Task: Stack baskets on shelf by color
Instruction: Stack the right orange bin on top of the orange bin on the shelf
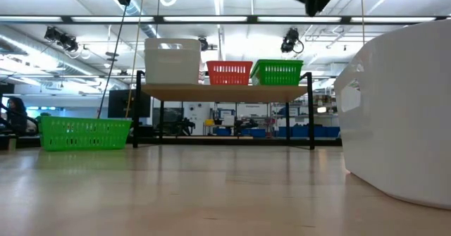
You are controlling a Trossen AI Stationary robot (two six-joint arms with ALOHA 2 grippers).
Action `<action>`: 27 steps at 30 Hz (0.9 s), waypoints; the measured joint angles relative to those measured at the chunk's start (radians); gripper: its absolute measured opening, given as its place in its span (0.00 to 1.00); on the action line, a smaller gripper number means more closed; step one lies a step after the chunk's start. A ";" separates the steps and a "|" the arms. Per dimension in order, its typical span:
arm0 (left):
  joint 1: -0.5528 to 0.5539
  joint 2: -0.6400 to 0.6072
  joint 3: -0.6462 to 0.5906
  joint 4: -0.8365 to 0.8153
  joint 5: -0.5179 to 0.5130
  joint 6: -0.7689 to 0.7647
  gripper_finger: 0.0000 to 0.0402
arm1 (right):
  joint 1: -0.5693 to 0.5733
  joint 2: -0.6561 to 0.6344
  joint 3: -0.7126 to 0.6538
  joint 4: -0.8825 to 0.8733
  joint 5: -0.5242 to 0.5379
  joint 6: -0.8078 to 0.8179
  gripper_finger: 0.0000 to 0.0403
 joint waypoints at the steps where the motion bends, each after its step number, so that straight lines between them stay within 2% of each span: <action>1: 0.001 0.000 0.000 -0.016 0.000 -0.015 0.11 | 0.027 0.000 0.000 -0.002 0.000 0.026 0.27; 6: 0.002 0.000 0.000 -0.052 0.000 -0.050 0.15 | 0.159 0.000 -0.018 -0.012 0.000 0.122 0.27; 16: 0.002 0.000 0.000 -0.054 0.000 -0.071 0.20 | 0.369 0.000 -0.140 0.030 -0.024 0.362 0.27; 23: 0.000 0.000 0.000 -0.066 0.018 -0.073 0.20 | 0.523 0.002 -0.227 0.217 -0.048 0.403 0.27; 27: 0.000 0.000 0.000 -0.068 0.019 -0.092 0.20 | 0.593 0.005 -0.295 0.285 -0.048 0.494 0.27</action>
